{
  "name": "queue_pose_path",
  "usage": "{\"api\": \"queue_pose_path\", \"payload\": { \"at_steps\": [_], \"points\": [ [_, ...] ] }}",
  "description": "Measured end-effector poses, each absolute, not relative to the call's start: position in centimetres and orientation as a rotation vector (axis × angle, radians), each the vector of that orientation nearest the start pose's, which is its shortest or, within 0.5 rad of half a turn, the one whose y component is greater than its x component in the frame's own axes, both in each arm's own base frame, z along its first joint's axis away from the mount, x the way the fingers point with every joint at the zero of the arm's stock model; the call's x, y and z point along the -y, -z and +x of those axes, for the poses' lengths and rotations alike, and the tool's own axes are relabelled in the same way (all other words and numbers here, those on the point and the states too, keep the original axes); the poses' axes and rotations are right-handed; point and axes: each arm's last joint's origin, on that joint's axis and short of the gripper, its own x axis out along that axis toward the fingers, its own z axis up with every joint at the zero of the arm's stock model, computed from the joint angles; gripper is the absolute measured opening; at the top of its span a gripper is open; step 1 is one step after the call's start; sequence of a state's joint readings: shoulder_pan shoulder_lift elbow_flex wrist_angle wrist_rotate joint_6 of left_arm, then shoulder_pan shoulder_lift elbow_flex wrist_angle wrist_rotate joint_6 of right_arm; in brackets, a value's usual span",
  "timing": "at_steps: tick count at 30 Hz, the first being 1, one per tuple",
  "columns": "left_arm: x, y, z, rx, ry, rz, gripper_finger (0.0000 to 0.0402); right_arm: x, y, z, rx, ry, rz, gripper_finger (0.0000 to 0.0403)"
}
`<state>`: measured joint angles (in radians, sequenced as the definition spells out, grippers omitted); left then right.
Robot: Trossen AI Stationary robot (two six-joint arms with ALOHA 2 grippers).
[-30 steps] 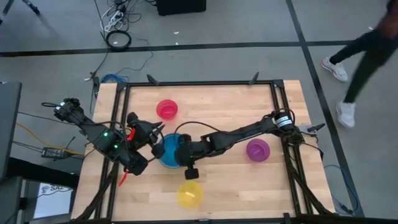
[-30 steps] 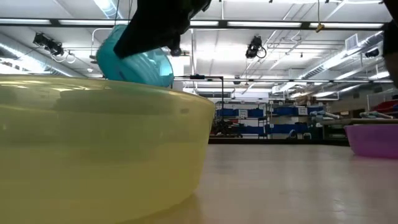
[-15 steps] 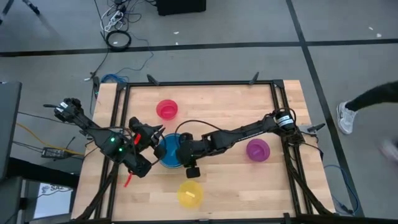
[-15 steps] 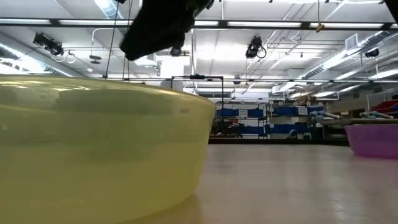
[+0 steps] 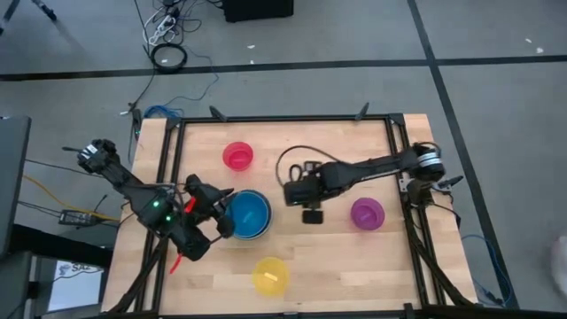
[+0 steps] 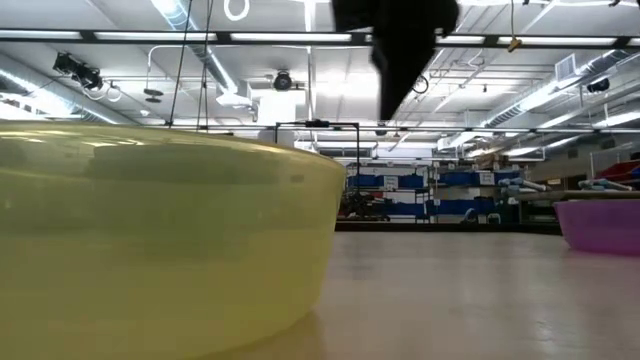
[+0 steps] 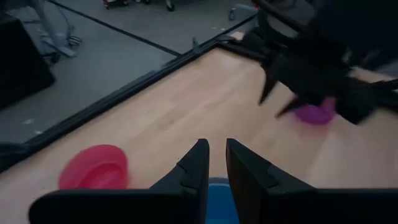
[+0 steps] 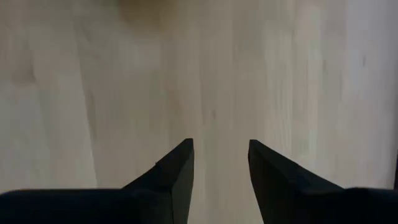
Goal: Nest bowls inside each other
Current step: Stack the violet bowl on top of the light blue bowl
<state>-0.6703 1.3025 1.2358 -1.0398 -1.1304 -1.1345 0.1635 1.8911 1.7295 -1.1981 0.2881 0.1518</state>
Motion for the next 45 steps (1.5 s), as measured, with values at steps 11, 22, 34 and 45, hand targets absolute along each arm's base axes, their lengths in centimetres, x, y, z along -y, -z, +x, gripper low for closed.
{"api": "queue_pose_path", "payload": {
  "at_steps": [11,22,34,45],
  "points": [
    [13.3,-33.2,20.0,-0.320,-0.660,-0.240,0.0064,-3.2,-26.8,24.1,-1.268,0.319,0.201,0.0138],
    [13.0,-33.4,19.9,-0.257,-0.711,-0.178,0.0064,-4.1,-21.7,17.5,-1.301,0.188,0.654,0.0138],
    [12.9,-33.5,19.9,-0.227,-0.733,-0.145,0.0064,-6.1,-19.7,18.3,-1.339,0.185,0.558,0.0138],
    [12.9,-33.5,19.9,-0.227,-0.733,-0.145,0.0064,-7.5,-16.2,20.4,-1.422,0.197,0.433,0.0138]
  ]
}}
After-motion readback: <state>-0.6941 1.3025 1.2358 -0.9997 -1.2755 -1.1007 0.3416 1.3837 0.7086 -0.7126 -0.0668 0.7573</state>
